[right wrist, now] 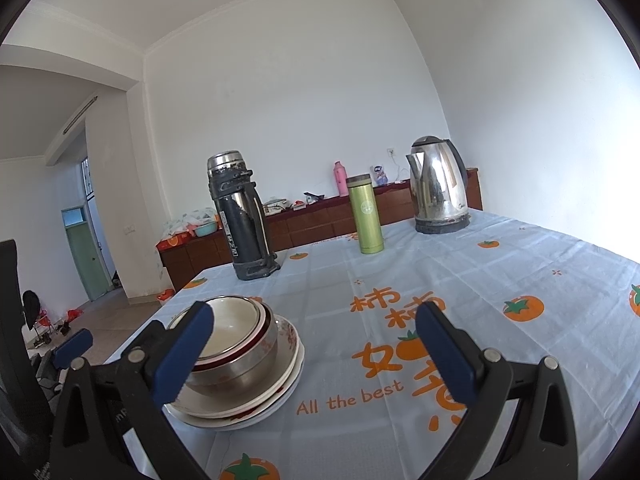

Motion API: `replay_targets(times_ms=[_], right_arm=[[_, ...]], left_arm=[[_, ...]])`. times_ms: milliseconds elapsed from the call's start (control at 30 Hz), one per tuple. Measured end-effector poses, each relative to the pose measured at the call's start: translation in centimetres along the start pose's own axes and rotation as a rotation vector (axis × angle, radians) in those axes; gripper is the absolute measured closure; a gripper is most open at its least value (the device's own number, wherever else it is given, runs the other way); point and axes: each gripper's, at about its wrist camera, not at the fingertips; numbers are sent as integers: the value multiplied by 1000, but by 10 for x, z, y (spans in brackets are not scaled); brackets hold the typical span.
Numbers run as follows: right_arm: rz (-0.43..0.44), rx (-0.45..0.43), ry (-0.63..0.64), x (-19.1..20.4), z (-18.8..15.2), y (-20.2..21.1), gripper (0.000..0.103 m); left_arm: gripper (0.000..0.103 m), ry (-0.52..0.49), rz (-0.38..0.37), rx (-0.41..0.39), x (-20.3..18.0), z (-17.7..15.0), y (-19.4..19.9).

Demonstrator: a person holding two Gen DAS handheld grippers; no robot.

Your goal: Organize plates and bowls

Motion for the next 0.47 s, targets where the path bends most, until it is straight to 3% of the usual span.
replay_targets(times_ms=[467], right_arm=[[-7,7,-1,-1,-1,-1,0]], left_arm=[[7,-10,-24,9,0,0,1]])
Point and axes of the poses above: each gripper's, at about its wrist camera, not at the fingertips, and y roughly against the way its jaws point, x to its left, z to its top, and after that the axes turned 3 degrees about -y, right-handed
